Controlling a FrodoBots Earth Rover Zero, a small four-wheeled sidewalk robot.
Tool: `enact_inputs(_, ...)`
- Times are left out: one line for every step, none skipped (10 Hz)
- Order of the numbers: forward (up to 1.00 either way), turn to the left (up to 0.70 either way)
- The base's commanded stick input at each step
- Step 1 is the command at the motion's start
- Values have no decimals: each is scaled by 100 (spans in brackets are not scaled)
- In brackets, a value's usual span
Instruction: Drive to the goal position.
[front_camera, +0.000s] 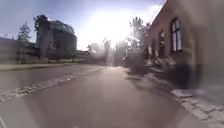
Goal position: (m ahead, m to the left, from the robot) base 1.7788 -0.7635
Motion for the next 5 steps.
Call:
enact_inputs(70, -14)
enact_inputs(70, -14)
enact_inputs(70, -14)
enact_inputs(70, -14)
enact_inputs(70, -14)
